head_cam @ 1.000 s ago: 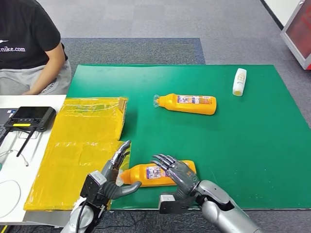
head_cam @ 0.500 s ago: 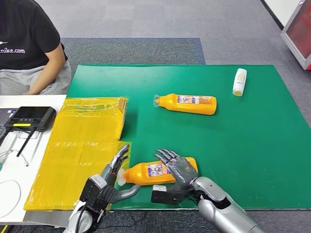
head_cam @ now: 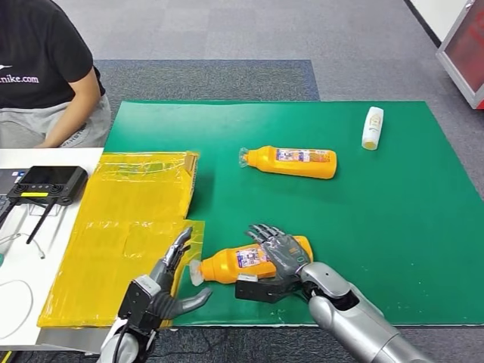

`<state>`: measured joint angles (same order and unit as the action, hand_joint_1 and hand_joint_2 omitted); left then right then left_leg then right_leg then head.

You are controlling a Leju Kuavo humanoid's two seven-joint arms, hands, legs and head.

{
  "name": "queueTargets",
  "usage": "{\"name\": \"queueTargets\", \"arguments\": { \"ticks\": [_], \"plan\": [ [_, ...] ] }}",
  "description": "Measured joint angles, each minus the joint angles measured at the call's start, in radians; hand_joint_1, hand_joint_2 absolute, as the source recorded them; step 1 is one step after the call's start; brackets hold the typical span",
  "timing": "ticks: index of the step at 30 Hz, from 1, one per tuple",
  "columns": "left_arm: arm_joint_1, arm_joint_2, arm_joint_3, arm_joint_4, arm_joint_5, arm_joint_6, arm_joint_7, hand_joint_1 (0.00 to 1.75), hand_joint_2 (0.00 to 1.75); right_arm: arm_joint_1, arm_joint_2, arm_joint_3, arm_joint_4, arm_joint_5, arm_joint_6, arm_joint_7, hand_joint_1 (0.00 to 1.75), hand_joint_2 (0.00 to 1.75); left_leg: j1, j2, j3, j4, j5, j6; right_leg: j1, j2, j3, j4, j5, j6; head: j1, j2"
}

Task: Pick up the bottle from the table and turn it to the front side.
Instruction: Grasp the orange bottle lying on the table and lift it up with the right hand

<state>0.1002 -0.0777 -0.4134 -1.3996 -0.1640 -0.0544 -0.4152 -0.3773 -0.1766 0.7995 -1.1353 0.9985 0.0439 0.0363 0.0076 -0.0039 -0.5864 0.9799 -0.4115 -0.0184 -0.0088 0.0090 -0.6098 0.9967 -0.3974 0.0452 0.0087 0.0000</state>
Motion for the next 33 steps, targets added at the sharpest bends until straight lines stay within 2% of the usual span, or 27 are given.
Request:
{"name": "queueTargets", "arguments": {
  "ticks": [2,12,21,24,27,33],
  "plan": [
    [0.003,0.001,0.003,0.0,0.0,0.001,-0.001,0.0,1.75,-0.003,0.0,0.004,0.012,0.013,-0.014,0.001,1.75,1.75,0.0,0.0,0.0,0.0,0.0,0.0,0.0,0.0,0.0,0.0,0.0,0.0,0.0,0.0],
    [0.012,0.006,0.02,-0.021,0.0,0.002,-0.002,0.0,1.75,-0.003,0.001,0.012,0.043,0.068,-0.097,0.0,1.75,1.75,0.0,0.0,0.0,0.0,0.0,0.0,0.0,0.0,0.0,0.0,0.0,0.0,0.0,0.0],
    [0.012,0.006,0.033,-0.033,-0.001,0.003,-0.002,0.0,1.75,0.001,0.002,0.0,0.048,0.073,-0.11,-0.015,1.75,1.75,0.0,0.0,0.0,0.0,0.0,0.0,0.0,0.0,0.0,0.0,0.0,0.0,0.0,0.0],
    [0.012,0.005,0.038,-0.033,0.001,0.003,-0.007,0.0,1.75,0.019,0.012,-0.022,0.048,0.037,-0.151,-0.061,1.75,1.75,0.0,0.0,0.0,0.0,0.0,0.0,0.0,0.0,0.0,0.0,0.0,0.0,0.0,0.0],
    [0.011,0.002,0.04,-0.036,0.011,0.004,-0.021,0.0,1.75,0.064,0.033,-0.071,0.032,-0.065,-0.208,-0.138,1.75,1.75,0.0,0.0,0.0,0.0,0.0,0.0,0.0,0.0,0.0,0.0,0.0,0.0,0.0,0.0],
    [0.01,-0.013,0.042,-0.066,0.061,0.017,-0.104,0.0,1.75,0.195,0.119,-0.206,-0.043,-0.281,-0.308,-0.28,1.75,1.75,0.0,0.0,-0.002,0.0,0.0,-0.001,0.0,0.0,-0.002,0.0,-0.001,-0.001,0.0,0.0]
  ]
}}
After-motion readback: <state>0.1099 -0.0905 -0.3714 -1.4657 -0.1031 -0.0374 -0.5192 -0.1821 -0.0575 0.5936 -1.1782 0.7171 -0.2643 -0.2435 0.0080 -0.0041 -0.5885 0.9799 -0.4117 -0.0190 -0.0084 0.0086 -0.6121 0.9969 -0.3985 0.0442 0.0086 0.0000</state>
